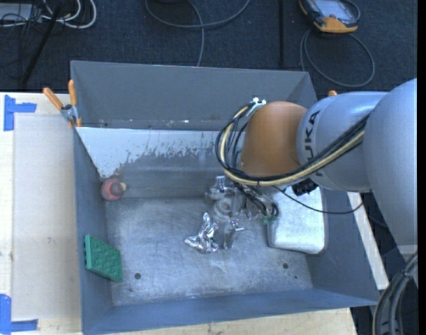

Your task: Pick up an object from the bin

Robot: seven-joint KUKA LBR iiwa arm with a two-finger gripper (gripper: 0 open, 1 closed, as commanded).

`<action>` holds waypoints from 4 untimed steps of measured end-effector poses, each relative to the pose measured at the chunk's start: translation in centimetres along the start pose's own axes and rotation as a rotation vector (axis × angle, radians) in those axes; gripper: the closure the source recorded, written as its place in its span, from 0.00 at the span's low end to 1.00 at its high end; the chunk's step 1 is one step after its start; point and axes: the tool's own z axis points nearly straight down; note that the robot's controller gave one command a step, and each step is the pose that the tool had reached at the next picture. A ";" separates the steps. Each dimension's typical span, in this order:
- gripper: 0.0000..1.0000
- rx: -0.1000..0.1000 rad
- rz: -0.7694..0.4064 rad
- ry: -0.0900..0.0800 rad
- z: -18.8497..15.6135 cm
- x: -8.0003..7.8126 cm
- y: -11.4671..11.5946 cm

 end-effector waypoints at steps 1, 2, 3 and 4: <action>0.00 0.000 -0.032 0.000 0.0 1.3 4.3; 1.00 -0.001 -0.031 -0.003 -0.2 1.2 4.2; 1.00 -0.001 -0.050 -0.003 -12.3 0.9 6.0; 1.00 0.001 -0.451 0.000 -21.9 -0.5 -2.2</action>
Offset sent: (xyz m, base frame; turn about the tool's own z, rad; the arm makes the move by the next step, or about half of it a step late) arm -0.0217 0.0388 -0.0026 -0.0297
